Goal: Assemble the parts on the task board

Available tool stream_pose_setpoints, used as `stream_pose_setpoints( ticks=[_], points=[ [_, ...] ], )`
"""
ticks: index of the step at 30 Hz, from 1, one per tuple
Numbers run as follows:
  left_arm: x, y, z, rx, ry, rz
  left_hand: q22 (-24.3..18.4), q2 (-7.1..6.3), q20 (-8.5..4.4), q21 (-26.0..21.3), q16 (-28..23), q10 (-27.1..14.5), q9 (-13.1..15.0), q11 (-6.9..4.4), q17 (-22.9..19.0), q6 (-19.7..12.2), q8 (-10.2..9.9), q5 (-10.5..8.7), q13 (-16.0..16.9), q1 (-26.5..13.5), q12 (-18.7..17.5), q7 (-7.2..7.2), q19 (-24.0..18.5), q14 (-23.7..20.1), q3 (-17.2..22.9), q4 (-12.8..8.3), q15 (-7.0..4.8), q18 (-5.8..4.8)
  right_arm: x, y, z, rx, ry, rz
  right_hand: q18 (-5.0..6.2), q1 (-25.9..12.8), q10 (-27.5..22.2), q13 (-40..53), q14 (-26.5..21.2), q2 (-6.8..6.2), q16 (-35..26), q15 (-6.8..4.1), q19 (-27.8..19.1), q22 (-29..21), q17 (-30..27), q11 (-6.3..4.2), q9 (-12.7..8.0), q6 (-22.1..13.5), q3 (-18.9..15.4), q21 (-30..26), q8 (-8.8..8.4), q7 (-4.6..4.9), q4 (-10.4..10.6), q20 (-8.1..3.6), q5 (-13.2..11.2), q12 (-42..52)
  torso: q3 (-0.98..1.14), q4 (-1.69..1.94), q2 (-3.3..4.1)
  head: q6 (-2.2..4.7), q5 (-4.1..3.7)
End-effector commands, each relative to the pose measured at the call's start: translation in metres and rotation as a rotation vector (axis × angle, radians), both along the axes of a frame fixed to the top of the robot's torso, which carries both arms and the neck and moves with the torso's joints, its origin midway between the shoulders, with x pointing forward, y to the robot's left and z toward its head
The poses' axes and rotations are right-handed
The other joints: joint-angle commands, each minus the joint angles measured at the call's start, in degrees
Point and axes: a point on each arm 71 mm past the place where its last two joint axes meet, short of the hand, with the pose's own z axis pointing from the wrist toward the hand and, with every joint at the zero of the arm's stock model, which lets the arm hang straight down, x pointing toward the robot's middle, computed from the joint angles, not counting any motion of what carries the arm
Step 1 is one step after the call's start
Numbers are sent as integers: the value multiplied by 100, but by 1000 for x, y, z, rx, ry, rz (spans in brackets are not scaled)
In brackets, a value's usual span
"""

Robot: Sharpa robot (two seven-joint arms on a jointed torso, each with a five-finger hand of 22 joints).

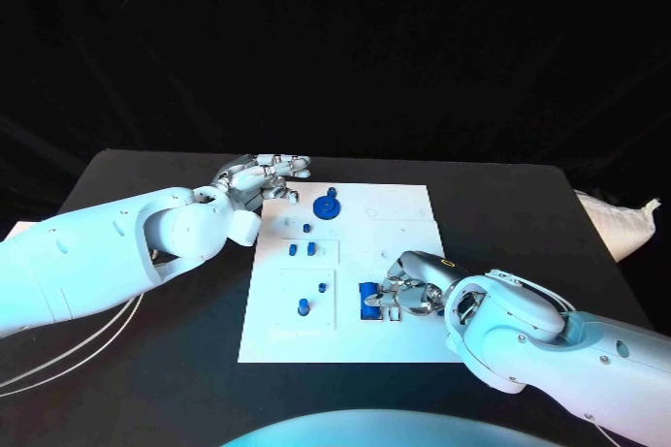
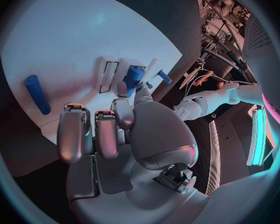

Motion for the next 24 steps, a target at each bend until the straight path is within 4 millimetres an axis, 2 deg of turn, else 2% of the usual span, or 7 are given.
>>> stream_pose_setpoints(
  ticks=[1,7,10,13,15,20,24],
  points=[
    [-1,-3,1,-8,-5,-21,-6,36,26,-30,34,-26,8,-5,-2,-43,17,-12,7,33,33,0,6,-42,-14,-18,12,104,-2,2,2,39,-13,3,-89,-95,24,-14,420,0,37,-34,2,4,365,-35,45,-9,-41,33,23,-50,84,-23,92,1,2,4,-3,-1,-11],
    [-1,-1,1,-6,-4,-19,-9,42,27,-34,29,-38,8,-3,-19,-51,25,-12,8,36,45,2,7,-49,-21,-18,14,103,-4,-4,5,62,-22,-7,-87,-87,10,-39,417,-35,31,-36,-1,0,356,-38,69,-26,-62,31,20,-53,89,-25,150,-47,0,-10,-2,23,-16],
    [-1,-1,1,-6,-5,-18,-9,42,27,-34,29,-38,8,-3,-19,-51,25,-12,8,36,45,2,7,-49,-21,-18,14,103,-6,-13,9,97,-29,-22,-88,-21,-31,-94,414,-46,26,-20,-3,2,350,-6,55,-179,-54,30,-78,-4,67,-19,230,-145,-4,-18,-3,31,-23],
    [-1,0,1,-6,-5,-17,-9,42,27,-34,29,-38,8,-3,-19,-51,25,-12,8,36,45,2,7,-49,-21,-18,14,103,-8,-27,13,125,-25,-51,-92,98,-136,-246,412,-55,24,42,-9,1,353,83,-36,-483,-27,27,-309,115,21,18,357,-384,-8,-19,-9,36,-63],
    [-1,0,1,-5,-5,-16,-9,42,27,-34,29,-38,8,-3,-19,-51,25,-12,8,36,45,2,7,-49,-21,-18,14,103,-7,-40,16,120,-29,-71,-94,214,-163,-280,414,-48,28,86,-10,10,364,130,-101,-550,14,31,-413,166,-39,57,432,-447,-7,-23,-10,36,-94],
    [-2,1,1,-5,-7,-15,-9,42,27,-34,29,-38,8,-3,-19,-51,25,-12,8,36,45,2,7,-49,-21,-18,14,103,-4,-73,20,42,-70,-98,-93,452,-231,-389,417,-44,40,120,-10,35,394,159,-224,-551,123,44,-548,204,-170,101,391,-623,-19,-63,-12,43,-149],
    [-3,1,2,-6,-8,-16,-9,42,27,-34,29,-38,8,-3,-19,-51,25,-12,8,36,45,2,7,-49,-21,-18,14,103,-1,-93,19,-37,-111,-112,-90,452,-260,-451,408,-67,20,125,-16,26,358,162,-260,-494,129,38,-568,203,-165,111,347,-718,-17,-101,-12,79,-168]
  ],
)
